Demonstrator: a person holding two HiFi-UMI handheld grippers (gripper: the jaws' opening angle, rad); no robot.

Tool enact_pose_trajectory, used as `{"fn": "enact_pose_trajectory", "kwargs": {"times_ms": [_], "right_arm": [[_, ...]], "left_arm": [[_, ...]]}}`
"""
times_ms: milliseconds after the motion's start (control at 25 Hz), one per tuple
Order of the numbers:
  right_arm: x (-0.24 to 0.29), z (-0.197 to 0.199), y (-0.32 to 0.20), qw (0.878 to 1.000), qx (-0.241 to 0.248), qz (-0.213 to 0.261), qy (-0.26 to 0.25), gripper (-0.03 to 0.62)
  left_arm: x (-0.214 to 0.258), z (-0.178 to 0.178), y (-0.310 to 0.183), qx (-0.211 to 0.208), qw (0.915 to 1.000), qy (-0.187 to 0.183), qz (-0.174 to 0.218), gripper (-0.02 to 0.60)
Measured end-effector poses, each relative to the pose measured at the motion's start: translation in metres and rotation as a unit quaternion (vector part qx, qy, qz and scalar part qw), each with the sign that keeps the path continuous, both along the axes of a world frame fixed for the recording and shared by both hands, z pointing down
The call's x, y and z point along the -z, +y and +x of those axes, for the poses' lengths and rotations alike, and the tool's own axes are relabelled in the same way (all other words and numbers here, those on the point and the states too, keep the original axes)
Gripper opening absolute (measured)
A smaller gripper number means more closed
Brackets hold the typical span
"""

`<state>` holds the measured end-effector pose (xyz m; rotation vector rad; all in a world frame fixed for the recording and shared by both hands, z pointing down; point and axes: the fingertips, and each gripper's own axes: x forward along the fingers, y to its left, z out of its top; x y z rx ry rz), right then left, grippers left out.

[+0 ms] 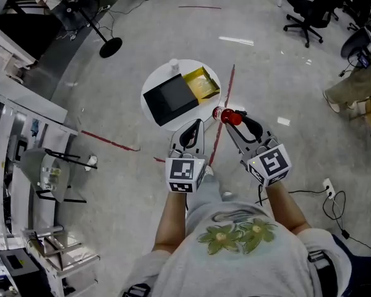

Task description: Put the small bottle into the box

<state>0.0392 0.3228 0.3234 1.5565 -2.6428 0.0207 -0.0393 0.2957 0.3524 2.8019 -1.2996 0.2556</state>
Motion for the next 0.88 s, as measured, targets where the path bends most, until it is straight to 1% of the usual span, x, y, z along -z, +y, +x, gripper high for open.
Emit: {"fn": "enact_pose_trajectory", "kwargs": {"times_ms": [240, 440, 680, 880], "right_arm": [[-0.011, -0.012, -0.067, 1.000, -0.011, -0.013, 0.007, 0.144], [-0.012, -0.026, -0.118, 0.999, -0.028, -0.015, 0.014, 0.144], [-0.018, -0.023, -0.155, 0.998, -0.051, -0.018, 0.023, 0.144], [-0.027, -0.023, -0.177, 0.997, -0.064, -0.029, 0.029, 0.144]], "left_arm": [[-0.009, -0.017, -0.068, -0.003, 1.0000, 0.001, -0.007, 0.003], [-0.010, -0.034, -0.120, -0.016, 0.9998, 0.003, -0.008, 0.003], [-0.016, -0.041, -0.158, -0.025, 0.9996, 0.009, -0.009, 0.003], [-0.030, -0.049, -0.178, -0.030, 0.9992, 0.013, -0.024, 0.003]]}}
